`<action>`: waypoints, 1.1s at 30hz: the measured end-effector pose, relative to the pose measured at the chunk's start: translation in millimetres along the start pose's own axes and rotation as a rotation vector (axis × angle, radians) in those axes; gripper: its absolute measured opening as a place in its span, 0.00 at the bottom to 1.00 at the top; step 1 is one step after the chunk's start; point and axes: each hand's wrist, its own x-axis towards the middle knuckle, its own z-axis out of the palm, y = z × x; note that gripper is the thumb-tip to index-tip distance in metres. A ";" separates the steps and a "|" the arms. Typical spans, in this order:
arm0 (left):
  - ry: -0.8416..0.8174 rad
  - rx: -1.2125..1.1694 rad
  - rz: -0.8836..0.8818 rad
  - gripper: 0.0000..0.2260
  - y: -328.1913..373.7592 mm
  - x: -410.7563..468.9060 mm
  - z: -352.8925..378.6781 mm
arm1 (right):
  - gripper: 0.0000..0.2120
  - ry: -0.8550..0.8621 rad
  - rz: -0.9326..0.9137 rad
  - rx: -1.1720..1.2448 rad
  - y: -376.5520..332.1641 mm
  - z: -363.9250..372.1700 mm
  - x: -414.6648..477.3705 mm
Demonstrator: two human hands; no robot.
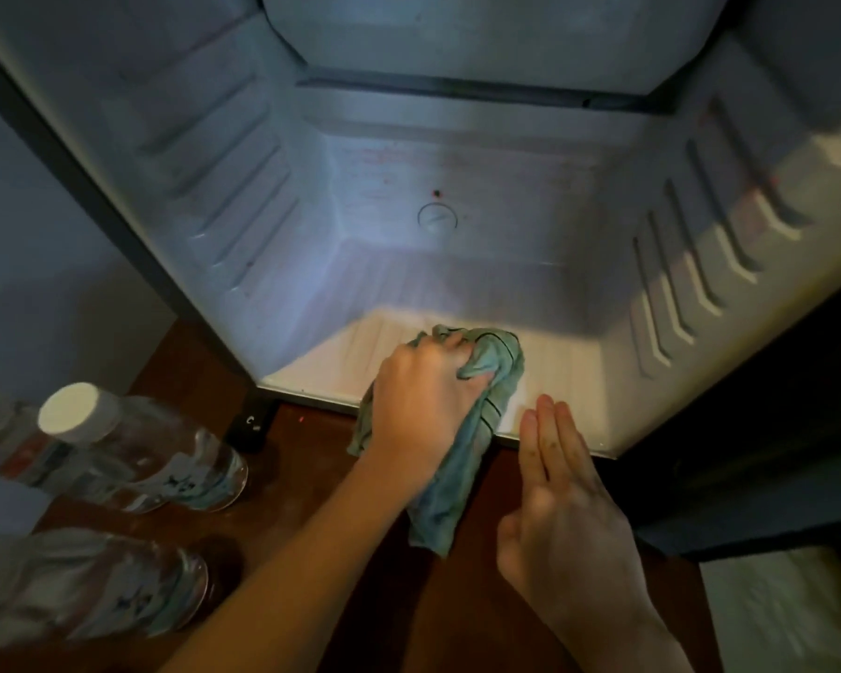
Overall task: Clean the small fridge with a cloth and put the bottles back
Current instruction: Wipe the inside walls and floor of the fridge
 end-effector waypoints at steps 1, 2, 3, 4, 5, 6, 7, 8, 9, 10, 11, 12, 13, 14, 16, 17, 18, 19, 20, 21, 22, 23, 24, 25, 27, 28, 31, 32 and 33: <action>-0.018 0.003 -0.023 0.12 -1.1 9.9 1.4 | 0.43 0.010 -0.004 0.006 1.2 0.3 1.0; -0.028 0.023 -0.060 0.12 0.5 24.6 0.8 | 0.44 0.017 -0.009 0.011 2.6 1.6 1.7; -0.034 0.028 -0.084 0.12 1.7 43.9 6.8 | 0.44 0.019 -0.014 0.008 4.1 3.2 2.4; -0.044 0.025 -0.101 0.13 4.6 66.7 12.0 | 0.44 0.023 -0.016 0.007 4.4 4.5 2.7; -0.076 0.009 -0.123 0.15 7.0 89.0 16.8 | 0.44 0.030 -0.018 0.006 4.0 5.5 2.3; -0.101 0.005 -0.160 0.15 7.6 107.8 22.4 | 0.44 0.040 -0.020 0.006 2.6 6.4 2.2; -0.104 0.008 -0.182 0.15 6.8 121.0 30.1 | 0.44 0.053 -0.014 0.009 0.5 6.8 2.6; -0.094 0.009 -0.181 0.15 6.0 127.1 34.8 | 0.45 0.058 -0.007 0.011 -1.2 7.4 3.9; -0.104 0.004 -0.168 0.15 5.5 123.3 35.6 | 0.45 0.058 -0.002 0.006 -2.7 9.2 5.0; -0.116 0.010 -0.125 0.15 7.1 106.3 32.8 | 0.45 0.051 0.003 0.006 -3.9 10.1 4.2; -0.110 -0.001 -0.067 0.14 11.0 82.1 28.9 | 0.45 0.042 0.010 0.018 -4.3 9.3 3.6; -0.091 -0.016 -0.004 0.12 17.1 54.4 22.0 | 0.45 0.045 0.021 0.037 -4.6 7.9 3.5; -0.072 -0.042 0.047 0.10 22.1 28.6 16.5 | 0.44 0.048 0.035 0.053 -4.8 6.8 2.6; -0.054 -0.070 0.078 0.09 24.9 12.2 11.4 | 0.44 0.037 0.045 0.059 -5.4 5.9 2.0; -0.079 -0.082 0.102 0.10 21.7 17.2 13.1 | 0.44 0.026 0.058 0.064 -5.8 4.1 2.4; -0.102 -0.089 0.081 0.10 22.3 30.3 15.2 | 0.45 0.026 0.059 0.062 -6.0 3.6 3.3; -0.128 -0.095 0.037 0.11 23.7 48.8 19.3 | 0.45 0.026 0.059 0.053 -6.6 3.9 3.6; -0.140 -0.100 -0.013 0.12 26.5 71.1 25.6 | 0.45 0.024 0.059 0.037 -7.6 4.3 3.4; -0.157 -0.107 -0.047 0.13 30.0 93.3 32.0 | 0.45 0.020 0.062 0.025 -9.3 4.1 2.9; -0.187 -0.096 -0.065 0.14 35.1 112.3 38.0 | 0.45 0.017 0.067 0.017 -10.8 3.8 2.4; -0.209 -0.065 -0.057 0.14 40.0 124.3 44.0 | 0.45 0.013 0.075 0.012 -12.2 3.4 2.3; -0.223 -0.019 -0.013 0.14 44.1 129.4 49.1 | 0.45 0.013 0.085 0.006 -13.3 2.8 3.3; -0.254 0.003 0.032 0.14 46.2 128.9 51.4 | 0.45 0.010 0.093 -0.001 -13.8 3.2 4.6; -0.288 -0.009 0.075 0.14 46.6 121.9 50.5 | 0.45 0.007 0.098 -0.009 -14.2 4.4 4.9; -0.303 -0.016 0.146 0.16 44.0 97.2 43.3 | 0.46 -0.001 0.108 -0.006 -14.0 6.0 4.5; -0.303 -0.011 0.166 0.16 42.2 85.8 40.1 | 0.48 -0.010 0.113 0.001 -13.5 6.2 4.5; -0.318 -0.060 0.189 0.18 42.0 77.5 37.4 | 0.47 -0.030 0.136 0.000 -13.3 7.5 2.8; -0.329 -0.056 0.197 0.18 43.5 82.3 37.8 | 0.46 -0.009 0.133 -0.003 -13.9 7.4 3.5; -0.339 -0.049 0.200 0.18 45.0 87.7 38.8 | 0.47 0.017 0.123 -0.012 -14.8 8.6 4.9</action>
